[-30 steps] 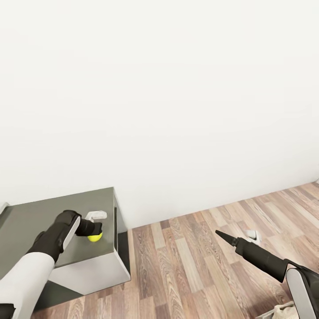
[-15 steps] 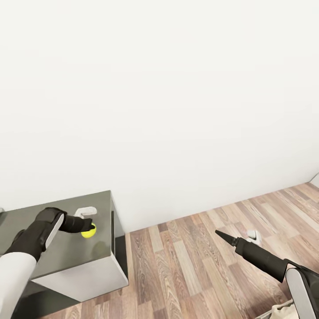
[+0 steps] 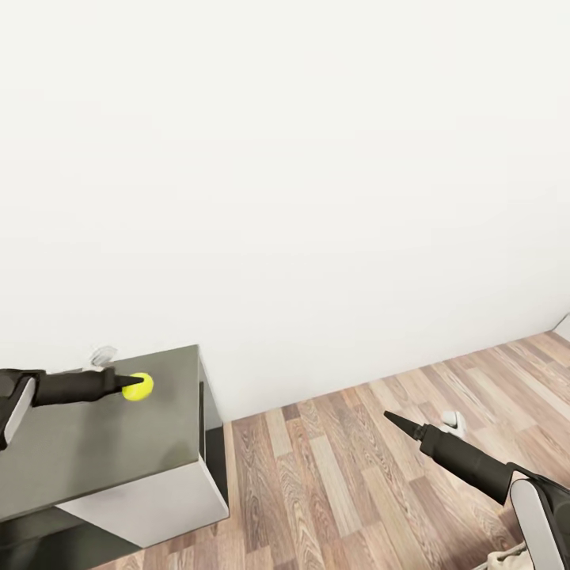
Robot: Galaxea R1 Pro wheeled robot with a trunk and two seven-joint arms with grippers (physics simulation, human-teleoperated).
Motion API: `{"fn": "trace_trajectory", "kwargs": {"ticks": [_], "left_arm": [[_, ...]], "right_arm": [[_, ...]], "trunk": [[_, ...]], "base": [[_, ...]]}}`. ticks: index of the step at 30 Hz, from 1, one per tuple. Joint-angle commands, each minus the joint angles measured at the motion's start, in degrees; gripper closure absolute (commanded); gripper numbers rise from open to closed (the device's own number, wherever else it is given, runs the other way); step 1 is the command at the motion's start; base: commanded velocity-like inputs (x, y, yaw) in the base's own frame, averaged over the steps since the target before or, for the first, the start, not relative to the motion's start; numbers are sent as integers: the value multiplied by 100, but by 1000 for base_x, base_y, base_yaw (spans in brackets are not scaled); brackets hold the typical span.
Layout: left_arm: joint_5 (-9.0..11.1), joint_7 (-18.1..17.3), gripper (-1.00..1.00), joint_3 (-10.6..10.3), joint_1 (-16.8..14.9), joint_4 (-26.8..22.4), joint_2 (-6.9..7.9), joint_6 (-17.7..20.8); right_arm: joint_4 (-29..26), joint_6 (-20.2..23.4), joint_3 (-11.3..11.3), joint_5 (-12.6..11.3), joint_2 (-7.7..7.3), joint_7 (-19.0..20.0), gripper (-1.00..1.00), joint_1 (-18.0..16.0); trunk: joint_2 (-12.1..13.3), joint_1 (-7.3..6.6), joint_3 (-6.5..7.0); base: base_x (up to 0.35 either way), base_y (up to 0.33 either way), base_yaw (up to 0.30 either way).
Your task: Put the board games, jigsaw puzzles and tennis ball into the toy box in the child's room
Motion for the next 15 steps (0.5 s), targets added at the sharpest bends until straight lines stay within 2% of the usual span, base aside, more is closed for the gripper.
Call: {"fn": "trace_trajectory", "kwargs": {"ticks": [1,2,4,5,7,11,15], "left_arm": [[-2,-201,100,59,9,1,31,25],[-5,-534,100,155,32,3,74,10],[-16,-839,100,235,71,4,108,-22],[-20,-1116,100,297,152,4,129,-87],[-15,-1457,100,362,312,5,148,-211],[3,-1938,100,526,515,3,160,-432],[-22,-2335,100,790,585,-2,169,-512]], "right_arm": [[-6,28,-6,0,1,21,-100,-6],[-13,28,-5,-1,6,23,-100,-7],[-17,29,-5,-1,16,25,-100,-5],[-17,29,-4,-2,30,26,-100,-4],[-15,29,0,-2,43,28,-100,-2],[-11,-9,37,-3,52,26,-100,-1],[-2,-328,304,-35,50,17,-100,-2]], "trunk": [[-10,4,-2],[-10,4,8],[-10,4,27],[-10,4,36],[-10,4,55],[-10,4,93],[-10,4,131]], "base": [[0,0,0],[0,0,0],[0,0,0],[0,0,0],[0,0,0],[0,0,0],[0,0,0]]}}
